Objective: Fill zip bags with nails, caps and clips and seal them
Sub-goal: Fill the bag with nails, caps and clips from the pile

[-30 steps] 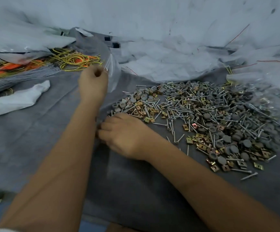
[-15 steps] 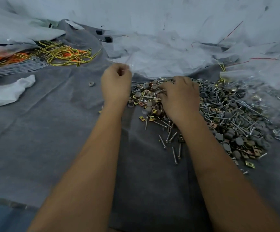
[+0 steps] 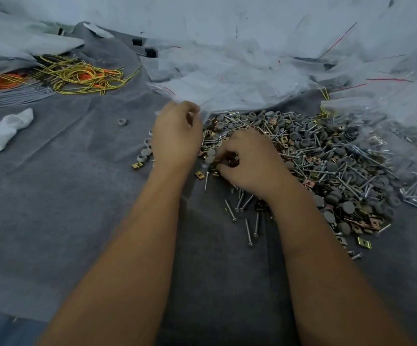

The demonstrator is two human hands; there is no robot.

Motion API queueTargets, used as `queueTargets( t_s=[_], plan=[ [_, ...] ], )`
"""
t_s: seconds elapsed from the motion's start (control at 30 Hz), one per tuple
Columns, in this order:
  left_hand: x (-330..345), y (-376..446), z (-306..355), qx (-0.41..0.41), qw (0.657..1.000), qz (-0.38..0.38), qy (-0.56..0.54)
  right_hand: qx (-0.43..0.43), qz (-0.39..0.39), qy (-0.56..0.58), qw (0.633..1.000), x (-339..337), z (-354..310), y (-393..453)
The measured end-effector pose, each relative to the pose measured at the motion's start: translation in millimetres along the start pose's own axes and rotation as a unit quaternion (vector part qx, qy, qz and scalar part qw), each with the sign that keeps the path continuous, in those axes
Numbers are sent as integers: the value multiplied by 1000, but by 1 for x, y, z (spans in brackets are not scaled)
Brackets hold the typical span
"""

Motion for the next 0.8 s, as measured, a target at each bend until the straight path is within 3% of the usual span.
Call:
queueTargets(
  t_s=[0.1,0.23,0.4,0.53,0.67,0.8],
  plan=[
    [17,-8,-2,-31,997,-69,-4,1,8,-4,1000,-1,6,3],
    [19,-11,-7,-63,995,-75,-36,57,87,78,992,-16,17,1],
    [17,-15,14,3,992,-75,-102,182,159,252,937,-23,39,-3],
    [33,-20,25,69,985,-140,-76,217,184,336,898,-25,44,-5],
    [36,-21,26,63,984,-152,-67,260,192,400,858,-23,53,-8],
    [33,-21,27,17,979,-158,-131,276,195,436,834,-21,59,-9]
  ],
)
Point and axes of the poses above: each hand's wrist, its own y-axis towards the middle knuckle, its own x-axis out of the palm, z = x × y, the point moved 8 cm from there along y, towards the middle knuckle, and after that the axes turned 10 degrees about z, right-handed, at the moved point
